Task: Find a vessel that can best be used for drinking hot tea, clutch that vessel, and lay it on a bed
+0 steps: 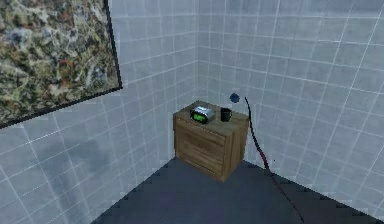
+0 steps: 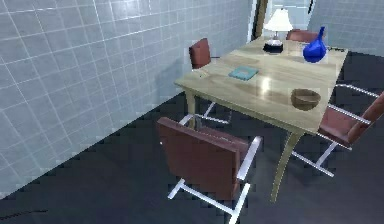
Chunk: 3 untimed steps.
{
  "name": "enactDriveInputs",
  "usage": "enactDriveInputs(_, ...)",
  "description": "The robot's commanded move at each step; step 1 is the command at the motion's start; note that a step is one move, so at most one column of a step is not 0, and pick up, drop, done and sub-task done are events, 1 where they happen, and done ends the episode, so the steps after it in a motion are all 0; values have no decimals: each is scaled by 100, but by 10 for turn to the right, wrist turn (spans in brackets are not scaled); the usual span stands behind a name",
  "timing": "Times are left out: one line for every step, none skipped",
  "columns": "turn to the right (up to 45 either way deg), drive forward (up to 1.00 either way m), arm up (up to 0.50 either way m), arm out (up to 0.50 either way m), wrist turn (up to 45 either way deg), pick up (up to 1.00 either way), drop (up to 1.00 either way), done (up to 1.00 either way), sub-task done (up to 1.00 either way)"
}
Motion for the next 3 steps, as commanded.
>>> enactDriveInputs(390, 0, 0, 0, 0, 0, 0, 0, 0)
enactDriveInputs(0, 95, 0, 0, 0, 0, 0, 0, 0)
enactDriveInputs(-450, 0, 0, 0, 0, 0, 0, 0, 0)
